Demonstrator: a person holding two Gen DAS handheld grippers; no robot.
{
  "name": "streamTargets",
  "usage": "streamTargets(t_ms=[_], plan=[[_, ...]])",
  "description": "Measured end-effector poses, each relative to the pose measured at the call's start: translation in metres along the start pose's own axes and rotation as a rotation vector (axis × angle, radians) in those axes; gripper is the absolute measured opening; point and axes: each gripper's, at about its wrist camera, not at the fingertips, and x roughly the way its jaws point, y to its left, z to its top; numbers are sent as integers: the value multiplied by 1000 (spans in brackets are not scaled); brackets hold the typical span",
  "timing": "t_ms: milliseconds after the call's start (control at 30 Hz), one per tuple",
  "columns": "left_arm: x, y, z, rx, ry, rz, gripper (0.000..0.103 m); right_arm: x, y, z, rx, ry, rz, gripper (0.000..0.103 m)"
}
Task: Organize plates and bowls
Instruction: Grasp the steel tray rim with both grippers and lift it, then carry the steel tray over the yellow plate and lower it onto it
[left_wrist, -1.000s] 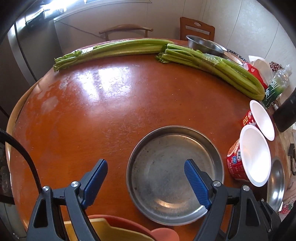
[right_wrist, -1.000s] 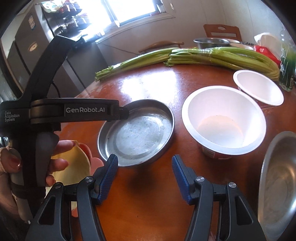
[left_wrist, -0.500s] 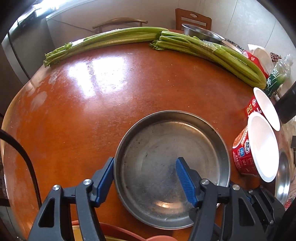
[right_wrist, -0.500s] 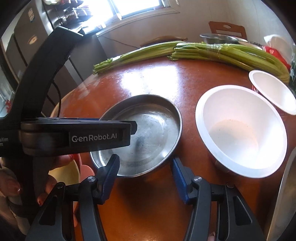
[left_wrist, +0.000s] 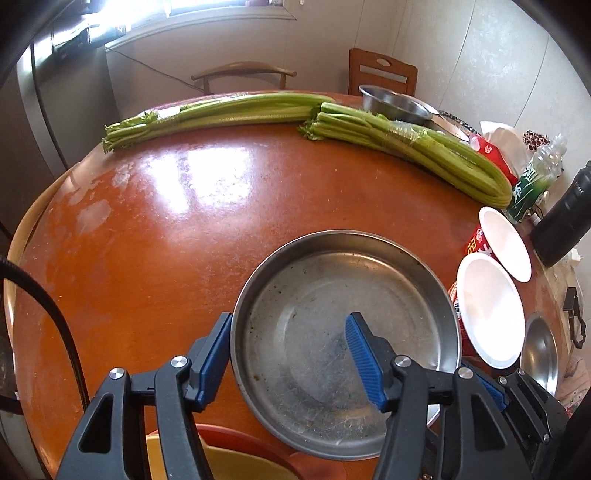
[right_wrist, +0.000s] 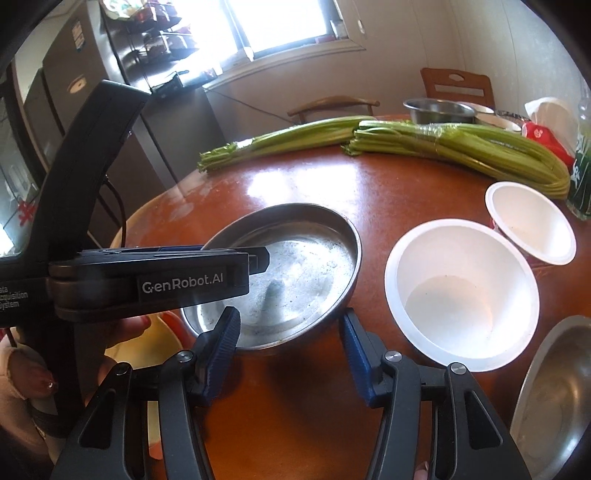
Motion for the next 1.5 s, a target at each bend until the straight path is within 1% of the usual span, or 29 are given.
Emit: streamTargets(t_ms=[67, 333, 467, 567, 767, 900, 1033, 1167, 1300, 1500], plan=[[-7, -1, -2, 4, -12, 3, 61, -7, 2, 1, -8, -12, 8, 58], [-47, -1, -8, -18, -73, -30, 61, -33, 11, 7, -26, -45, 35, 57], [-73, 0, -21, -15, -112, -8, 61, -52, 23, 3, -51, -75, 65, 57], [-88, 2, -28, -25, -135, 1, 61, -65, 34, 2, -80, -95, 91, 58], [-118, 10, -51, -54, -175, 19, 61, -85, 55, -4, -139, -124, 121, 57], [-134, 17, -67, -71, -193, 33, 61, -96, 70, -12, -181, -134, 140, 57], [-152, 25, -82, -90, -221, 59, 61, -100, 83, -20, -213, -127, 168, 57], [-160, 28, -95, -95, -230, 81, 61, -101, 93, -28, -244, -123, 174, 57], [-159, 34, -109, -113, -220, 105, 61, -99, 100, -36, -265, -114, 185, 58], [-155, 43, -126, -142, -208, 106, 61, -92, 104, -48, -295, -92, 200, 58]])
